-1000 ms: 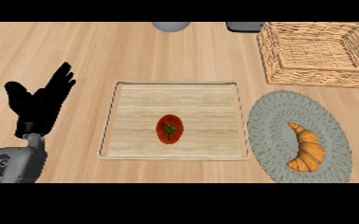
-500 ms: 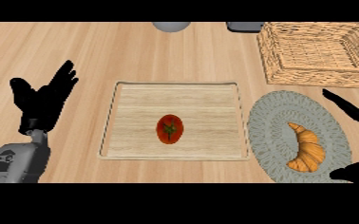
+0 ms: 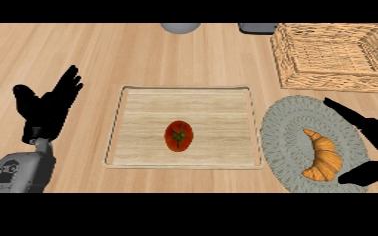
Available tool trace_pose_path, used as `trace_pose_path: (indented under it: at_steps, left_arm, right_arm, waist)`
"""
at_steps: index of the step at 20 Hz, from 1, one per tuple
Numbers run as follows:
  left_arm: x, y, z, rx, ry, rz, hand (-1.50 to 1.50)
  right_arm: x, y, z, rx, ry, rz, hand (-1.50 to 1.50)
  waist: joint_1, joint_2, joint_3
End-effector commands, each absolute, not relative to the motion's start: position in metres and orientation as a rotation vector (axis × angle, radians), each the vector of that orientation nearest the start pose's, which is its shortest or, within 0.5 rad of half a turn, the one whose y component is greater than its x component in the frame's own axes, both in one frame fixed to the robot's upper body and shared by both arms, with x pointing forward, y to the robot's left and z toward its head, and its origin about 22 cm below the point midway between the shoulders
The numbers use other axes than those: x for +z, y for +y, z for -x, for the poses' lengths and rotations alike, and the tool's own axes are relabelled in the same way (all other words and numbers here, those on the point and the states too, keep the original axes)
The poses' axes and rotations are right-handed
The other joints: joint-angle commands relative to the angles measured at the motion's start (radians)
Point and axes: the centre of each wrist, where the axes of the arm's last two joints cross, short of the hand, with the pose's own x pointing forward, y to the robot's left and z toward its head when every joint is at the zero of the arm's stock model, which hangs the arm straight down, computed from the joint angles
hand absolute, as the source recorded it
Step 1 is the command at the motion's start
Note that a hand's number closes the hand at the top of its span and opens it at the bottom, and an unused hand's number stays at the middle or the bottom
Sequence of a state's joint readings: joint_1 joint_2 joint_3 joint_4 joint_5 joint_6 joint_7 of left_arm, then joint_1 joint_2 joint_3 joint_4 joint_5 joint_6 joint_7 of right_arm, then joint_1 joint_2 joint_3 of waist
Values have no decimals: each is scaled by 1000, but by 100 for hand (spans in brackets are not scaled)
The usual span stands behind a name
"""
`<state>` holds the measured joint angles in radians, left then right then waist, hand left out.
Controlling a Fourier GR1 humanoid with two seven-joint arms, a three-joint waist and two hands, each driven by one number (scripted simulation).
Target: Pick the croissant from the placemat and place it in the basket
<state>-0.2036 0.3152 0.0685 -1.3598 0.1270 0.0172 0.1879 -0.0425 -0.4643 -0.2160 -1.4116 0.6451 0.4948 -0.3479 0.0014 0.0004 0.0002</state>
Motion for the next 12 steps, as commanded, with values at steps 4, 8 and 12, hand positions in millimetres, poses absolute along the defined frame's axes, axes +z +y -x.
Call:
trace_pose_path:
  at_steps: [4, 8, 12]
  left_arm:
    - [18, 325, -293, -62, -1396, -191, 0]
    - [50, 326, -288, -65, -1377, -201, 0]
    - [38, 326, -299, -46, -1379, -191, 0]
  right_arm:
    - [31, -399, -233, 1068, -1317, 416, -150]
    - [23, -413, -240, 1029, -1360, 359, -150]
    - [25, -398, -218, 1059, -1369, 311, -150]
  waist:
    - [-4, 0, 0]
    - [1, -1, 0]
    - [-6, -1, 0]
